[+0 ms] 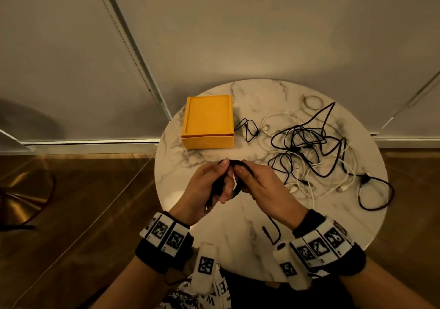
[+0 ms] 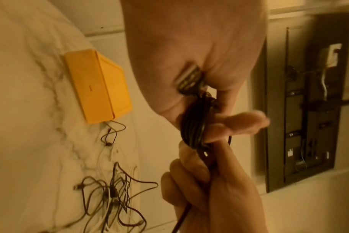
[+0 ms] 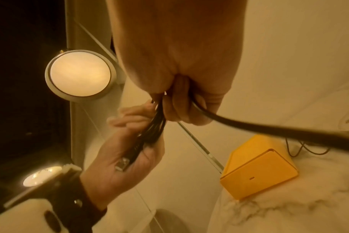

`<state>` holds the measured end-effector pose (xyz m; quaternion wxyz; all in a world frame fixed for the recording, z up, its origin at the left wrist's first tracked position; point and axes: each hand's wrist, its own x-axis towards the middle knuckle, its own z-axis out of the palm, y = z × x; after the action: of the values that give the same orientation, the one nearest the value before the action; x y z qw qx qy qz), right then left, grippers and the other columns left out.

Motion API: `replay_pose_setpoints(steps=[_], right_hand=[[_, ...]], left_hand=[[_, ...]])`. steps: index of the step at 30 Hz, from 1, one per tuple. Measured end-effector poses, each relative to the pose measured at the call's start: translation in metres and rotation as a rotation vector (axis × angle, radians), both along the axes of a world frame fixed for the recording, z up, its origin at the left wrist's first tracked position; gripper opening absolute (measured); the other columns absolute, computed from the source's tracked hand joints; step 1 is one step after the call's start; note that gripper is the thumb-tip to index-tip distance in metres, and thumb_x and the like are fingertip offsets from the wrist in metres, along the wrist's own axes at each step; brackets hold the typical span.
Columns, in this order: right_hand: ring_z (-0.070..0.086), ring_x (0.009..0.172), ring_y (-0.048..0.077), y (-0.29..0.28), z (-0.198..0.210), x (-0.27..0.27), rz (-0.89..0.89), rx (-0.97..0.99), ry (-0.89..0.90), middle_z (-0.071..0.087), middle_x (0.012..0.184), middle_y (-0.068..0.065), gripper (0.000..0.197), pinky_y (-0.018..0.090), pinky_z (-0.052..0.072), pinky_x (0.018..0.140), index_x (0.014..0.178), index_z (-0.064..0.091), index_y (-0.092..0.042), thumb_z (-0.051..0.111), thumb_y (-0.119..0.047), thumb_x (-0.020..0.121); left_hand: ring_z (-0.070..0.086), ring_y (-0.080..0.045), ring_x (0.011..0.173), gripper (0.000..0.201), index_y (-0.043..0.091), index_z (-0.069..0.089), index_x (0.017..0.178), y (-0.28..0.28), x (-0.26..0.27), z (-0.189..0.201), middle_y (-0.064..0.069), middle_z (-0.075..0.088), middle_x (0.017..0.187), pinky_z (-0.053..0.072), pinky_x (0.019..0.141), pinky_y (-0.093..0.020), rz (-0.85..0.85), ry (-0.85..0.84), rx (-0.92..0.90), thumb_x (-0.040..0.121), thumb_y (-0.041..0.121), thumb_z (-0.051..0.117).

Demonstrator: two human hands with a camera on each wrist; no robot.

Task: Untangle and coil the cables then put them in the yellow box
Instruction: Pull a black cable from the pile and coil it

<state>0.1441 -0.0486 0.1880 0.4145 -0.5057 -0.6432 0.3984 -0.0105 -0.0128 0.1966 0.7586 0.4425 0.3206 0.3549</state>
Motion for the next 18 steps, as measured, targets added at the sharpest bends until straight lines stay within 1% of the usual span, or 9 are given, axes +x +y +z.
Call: replay_pose_setpoints(steps=[2,3,4,6,8,10,12,15,18], right_hand=[[0.056,0.061,0.012,0.004,-0.008,0.001,-0.06,0.04,-0.085,0.062,0.069,-0.001,0.031,0.031,0.046,0.06,0.086,0.058,-0.017,0.036,-0.032,0.102],[0.056,0.062,0.013,0.005,-0.011,0.001,-0.089,0.052,-0.103,0.062,0.069,0.001,0.032,0.034,0.046,0.062,0.084,0.057,-0.017,0.035,-0.033,0.102],[0.054,0.061,0.013,0.006,-0.012,0.001,-0.115,0.063,-0.109,0.06,0.067,0.001,0.032,0.033,0.045,0.06,0.082,0.056,-0.019,0.036,-0.033,0.102],[0.048,0.056,0.011,0.006,-0.008,0.0,-0.164,0.074,-0.115,0.053,0.062,-0.006,0.029,0.025,0.039,0.056,0.077,0.05,-0.029,0.038,-0.031,0.103],[0.045,0.054,0.01,0.006,-0.006,-0.001,-0.181,0.084,-0.138,0.048,0.06,-0.008,0.029,0.024,0.035,0.053,0.075,0.044,-0.035,0.038,-0.028,0.103],[0.045,0.053,0.011,0.003,-0.006,-0.001,-0.152,0.067,-0.148,0.048,0.06,-0.007,0.03,0.026,0.036,0.053,0.075,0.045,-0.032,0.038,-0.026,0.104],[0.042,0.051,0.008,0.0,-0.006,-0.001,-0.126,0.007,-0.068,0.045,0.059,-0.008,0.03,0.024,0.034,0.051,0.076,0.047,-0.024,0.037,-0.026,0.104],[0.035,0.049,0.007,-0.004,-0.007,0.002,-0.098,-0.106,0.167,0.041,0.059,-0.005,0.02,0.023,0.03,0.047,0.095,0.054,-0.011,0.043,-0.026,0.102],[0.041,0.049,0.01,-0.005,-0.007,0.01,-0.129,-0.047,0.126,0.052,0.057,0.003,0.013,0.024,0.034,0.05,0.111,0.056,-0.018,0.053,-0.019,0.098]], left_hand=[[0.045,-0.015,0.041,0.032,0.0,0.054,0.075,-0.003,0.008,0.002,-0.009,0.055,0.052,0.044,0.05,-0.023,0.092,0.047,0.092,0.096,0.024,0.046],[0.047,-0.017,0.045,0.033,-0.004,0.055,0.077,-0.004,0.012,0.001,-0.01,0.055,0.056,0.045,0.053,-0.025,0.144,0.099,0.166,0.097,0.022,0.047],[0.048,-0.017,0.048,0.034,-0.007,0.055,0.08,-0.004,0.015,0.0,-0.009,0.055,0.058,0.045,0.054,-0.025,0.193,0.177,0.246,0.098,0.021,0.047],[0.045,-0.015,0.051,0.032,-0.008,0.055,0.088,-0.003,0.018,-0.002,-0.003,0.052,0.059,0.039,0.046,-0.029,0.262,0.301,0.349,0.099,0.022,0.049],[0.041,-0.016,0.05,0.03,-0.003,0.056,0.094,-0.001,0.021,-0.002,0.0,0.048,0.056,0.033,0.045,-0.031,0.247,0.312,0.377,0.098,0.026,0.05],[0.035,-0.016,0.047,0.031,-0.004,0.057,0.095,0.0,0.023,0.001,-0.002,0.043,0.053,0.03,0.046,-0.029,0.221,0.275,0.395,0.096,0.027,0.051],[0.029,-0.015,0.046,0.03,-0.006,0.057,0.092,0.002,0.025,0.002,-0.001,0.038,0.052,0.027,0.044,-0.025,0.228,0.269,0.414,0.096,0.023,0.052],[0.026,-0.013,0.048,0.027,-0.009,0.054,0.087,0.003,0.024,0.001,0.001,0.035,0.053,0.02,0.045,-0.026,0.238,0.252,0.375,0.097,0.016,0.051],[0.021,-0.013,0.048,0.022,0.002,0.054,0.081,0.008,0.019,-0.001,0.0,0.03,0.054,0.015,0.046,-0.031,0.287,0.223,0.293,0.099,0.014,0.049]])
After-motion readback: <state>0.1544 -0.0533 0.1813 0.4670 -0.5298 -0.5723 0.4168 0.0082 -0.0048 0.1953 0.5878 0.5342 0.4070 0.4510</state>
